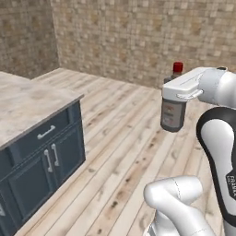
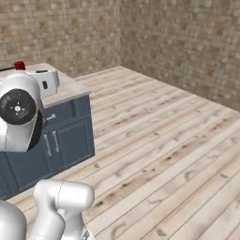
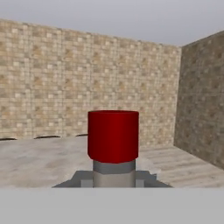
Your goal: Get the candle and the liquor from the cabinet and move them to the dining counter.
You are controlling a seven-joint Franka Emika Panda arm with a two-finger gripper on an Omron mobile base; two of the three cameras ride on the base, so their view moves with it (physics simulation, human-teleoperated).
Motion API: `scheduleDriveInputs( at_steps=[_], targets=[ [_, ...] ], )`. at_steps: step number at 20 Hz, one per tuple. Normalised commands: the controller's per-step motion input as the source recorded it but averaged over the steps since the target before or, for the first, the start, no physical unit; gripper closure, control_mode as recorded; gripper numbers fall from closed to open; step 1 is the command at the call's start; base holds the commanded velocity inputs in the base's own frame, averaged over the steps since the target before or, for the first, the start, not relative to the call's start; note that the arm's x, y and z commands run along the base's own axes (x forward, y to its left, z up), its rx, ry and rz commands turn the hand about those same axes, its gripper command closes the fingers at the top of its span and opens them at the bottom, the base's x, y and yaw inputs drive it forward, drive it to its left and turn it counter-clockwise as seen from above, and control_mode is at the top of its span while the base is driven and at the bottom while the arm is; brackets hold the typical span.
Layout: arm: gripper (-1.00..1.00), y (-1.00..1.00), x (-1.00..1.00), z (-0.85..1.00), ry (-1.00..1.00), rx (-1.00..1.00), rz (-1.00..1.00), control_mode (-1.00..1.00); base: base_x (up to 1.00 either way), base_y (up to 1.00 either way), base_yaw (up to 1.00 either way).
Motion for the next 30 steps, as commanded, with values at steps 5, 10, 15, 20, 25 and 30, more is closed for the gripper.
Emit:
scheduleDriveInputs(
  at_steps=[5,10,15,20,25,30],
  targets=[
    [1.00,0.00,0.00,0.00,0.00,0.00,0.00,1.00,1.00,-0.21,0.32],
    [1.00,0.00,0.00,0.00,0.00,0.00,0.00,1.00,1.00,-0.29,0.33],
    [1.00,0.00,0.00,0.00,0.00,0.00,0.00,1.00,1.00,-0.40,0.36],
    [1.00,0.00,0.00,0.00,0.00,0.00,0.00,1.00,0.97,-0.46,0.35],
    [1.00,0.00,0.00,0.00,0.00,0.00,0.00,1.00,0.99,-0.43,0.36],
    [1.00,0.00,0.00,0.00,0.00,0.00,0.00,1.00,0.99,-0.40,0.37]
  ],
)
